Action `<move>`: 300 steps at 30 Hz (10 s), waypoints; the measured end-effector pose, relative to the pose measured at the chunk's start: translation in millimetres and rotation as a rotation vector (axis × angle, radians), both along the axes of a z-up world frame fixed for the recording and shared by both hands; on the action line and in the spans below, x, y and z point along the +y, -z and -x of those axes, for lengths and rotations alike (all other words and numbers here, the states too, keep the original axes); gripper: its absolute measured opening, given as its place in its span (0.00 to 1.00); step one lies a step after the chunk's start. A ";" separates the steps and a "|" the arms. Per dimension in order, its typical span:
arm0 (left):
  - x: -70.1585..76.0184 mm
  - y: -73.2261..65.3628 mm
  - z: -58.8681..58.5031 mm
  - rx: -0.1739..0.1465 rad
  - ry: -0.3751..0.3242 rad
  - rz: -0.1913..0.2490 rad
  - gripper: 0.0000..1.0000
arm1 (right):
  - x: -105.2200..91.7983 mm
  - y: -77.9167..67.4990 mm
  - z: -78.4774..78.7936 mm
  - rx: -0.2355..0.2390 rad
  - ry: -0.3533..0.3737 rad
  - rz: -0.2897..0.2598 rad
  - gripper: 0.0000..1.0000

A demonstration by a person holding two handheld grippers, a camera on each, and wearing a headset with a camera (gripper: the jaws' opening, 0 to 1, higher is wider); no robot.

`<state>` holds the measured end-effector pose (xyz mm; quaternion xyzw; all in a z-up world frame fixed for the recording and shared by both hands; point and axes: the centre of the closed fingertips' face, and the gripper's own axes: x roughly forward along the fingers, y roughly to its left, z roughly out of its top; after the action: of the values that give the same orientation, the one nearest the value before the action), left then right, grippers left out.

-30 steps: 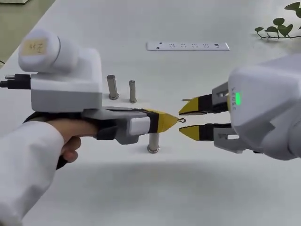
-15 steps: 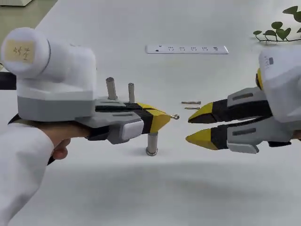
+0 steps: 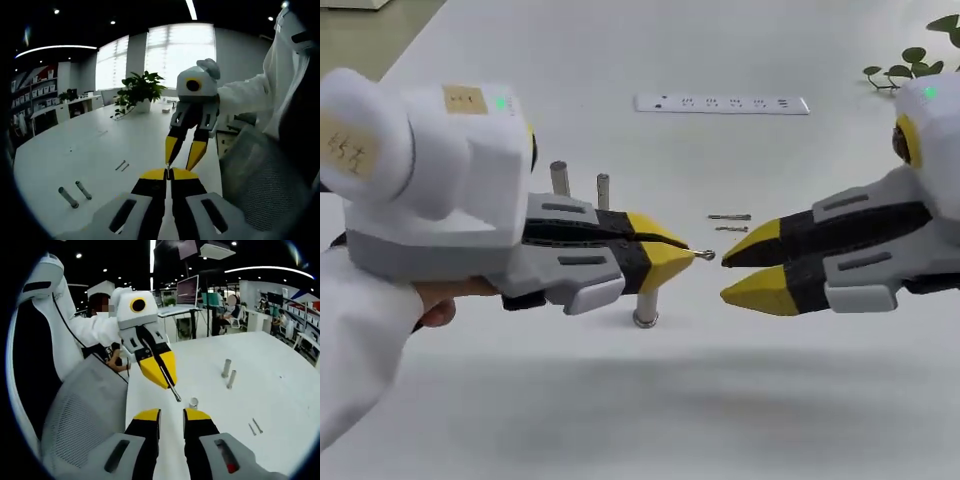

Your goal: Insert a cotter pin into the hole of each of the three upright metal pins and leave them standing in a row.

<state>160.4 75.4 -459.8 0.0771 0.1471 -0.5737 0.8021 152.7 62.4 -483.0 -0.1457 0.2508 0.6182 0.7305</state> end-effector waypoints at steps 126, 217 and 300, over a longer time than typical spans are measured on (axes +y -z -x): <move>15.5 90.8 -44.4 0.031 -0.009 -0.215 0.10 | -2.8 75.7 -40.5 -0.032 -0.169 0.278 0.00; 67.4 84.2 -31.3 0.109 -0.240 -0.026 0.80 | 43.0 84.2 -46.9 -0.030 -0.121 0.239 0.25; 89.6 69.0 0.7 0.157 -0.327 -0.053 0.98 | 54.6 72.5 -76.9 -0.045 0.024 0.156 0.31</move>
<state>159.7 165.0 -528.8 0.0284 0.2349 -0.4356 0.8685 229.6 117.0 -555.5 -0.2129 0.2832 0.5848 0.7297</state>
